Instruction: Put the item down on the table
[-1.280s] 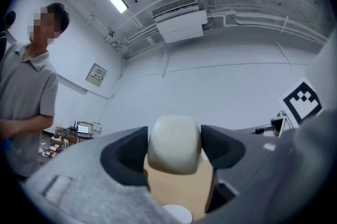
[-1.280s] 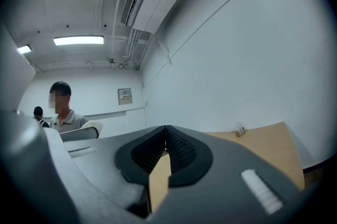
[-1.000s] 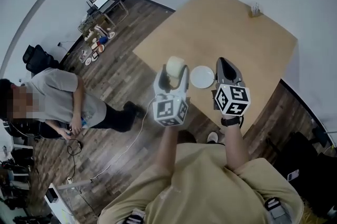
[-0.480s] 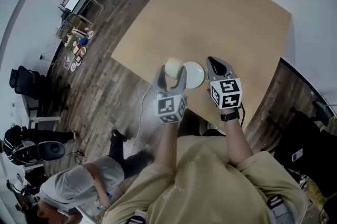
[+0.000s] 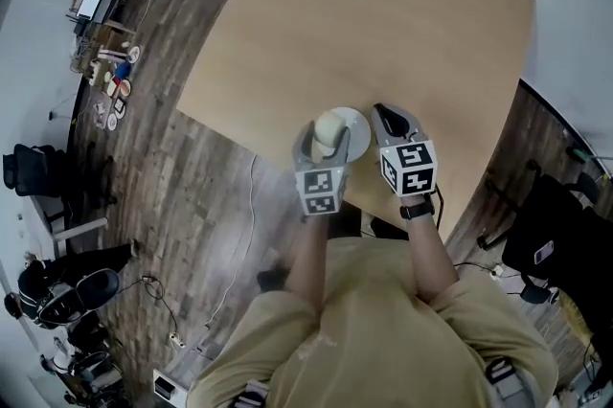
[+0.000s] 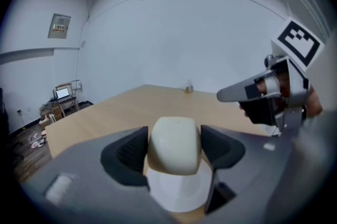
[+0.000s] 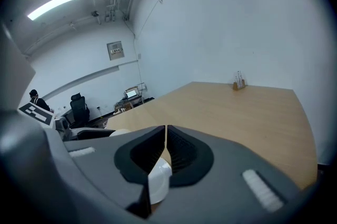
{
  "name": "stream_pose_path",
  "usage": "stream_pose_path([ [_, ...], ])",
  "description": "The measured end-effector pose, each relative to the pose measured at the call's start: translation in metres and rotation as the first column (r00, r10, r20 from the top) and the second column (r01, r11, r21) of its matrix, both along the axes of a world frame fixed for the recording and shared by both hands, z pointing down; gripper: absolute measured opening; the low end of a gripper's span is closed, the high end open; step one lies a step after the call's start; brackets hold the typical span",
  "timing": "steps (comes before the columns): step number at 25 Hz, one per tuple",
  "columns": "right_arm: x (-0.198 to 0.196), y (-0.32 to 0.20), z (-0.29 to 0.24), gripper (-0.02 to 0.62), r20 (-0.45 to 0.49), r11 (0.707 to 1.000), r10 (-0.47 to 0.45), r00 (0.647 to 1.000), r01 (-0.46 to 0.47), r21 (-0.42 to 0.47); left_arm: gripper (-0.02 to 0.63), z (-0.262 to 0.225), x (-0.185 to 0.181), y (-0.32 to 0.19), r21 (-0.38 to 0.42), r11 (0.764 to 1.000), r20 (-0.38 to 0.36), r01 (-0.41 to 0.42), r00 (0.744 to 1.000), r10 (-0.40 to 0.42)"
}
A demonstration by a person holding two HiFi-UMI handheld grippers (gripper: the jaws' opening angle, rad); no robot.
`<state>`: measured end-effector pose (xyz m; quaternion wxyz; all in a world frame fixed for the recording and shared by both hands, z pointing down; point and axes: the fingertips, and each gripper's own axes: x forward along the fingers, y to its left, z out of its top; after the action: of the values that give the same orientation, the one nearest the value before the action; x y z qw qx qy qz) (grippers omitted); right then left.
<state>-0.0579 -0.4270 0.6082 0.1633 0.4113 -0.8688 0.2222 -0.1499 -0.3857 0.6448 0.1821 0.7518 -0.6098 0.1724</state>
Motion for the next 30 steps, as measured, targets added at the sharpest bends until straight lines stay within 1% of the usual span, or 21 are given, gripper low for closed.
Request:
stream_pose_path([
  [6,-0.002,-0.010,0.038,0.017,-0.034,0.997,0.019,0.999,-0.022,-0.073,0.312,0.050,0.005,-0.012,-0.090,0.994,0.018,-0.056,0.998,0.057],
  [10,-0.004,-0.013,0.057,0.017,-0.059,0.993,0.026,0.998,-0.033,-0.111,0.313,0.081,0.007,-0.015,-0.163,0.981,0.023,-0.102,0.994,0.107],
  [17,0.007,-0.012,0.086,0.017,-0.097,0.986,0.046,0.994,-0.061,-0.158,0.312,0.130,0.015,-0.010,-0.239,0.960,0.048,-0.146,0.986,0.162],
  [25,0.009,-0.010,0.086,0.017,-0.104,0.985,0.048,0.993,-0.064,-0.159,0.316,0.143,0.021,-0.004,-0.265,0.950,0.051,-0.167,0.981,0.187],
  [30,0.006,-0.009,0.067,0.017,-0.096,0.990,0.043,0.994,-0.055,-0.130,0.315,0.126,0.016,-0.005,-0.238,0.959,0.038,-0.154,0.985,0.167],
])
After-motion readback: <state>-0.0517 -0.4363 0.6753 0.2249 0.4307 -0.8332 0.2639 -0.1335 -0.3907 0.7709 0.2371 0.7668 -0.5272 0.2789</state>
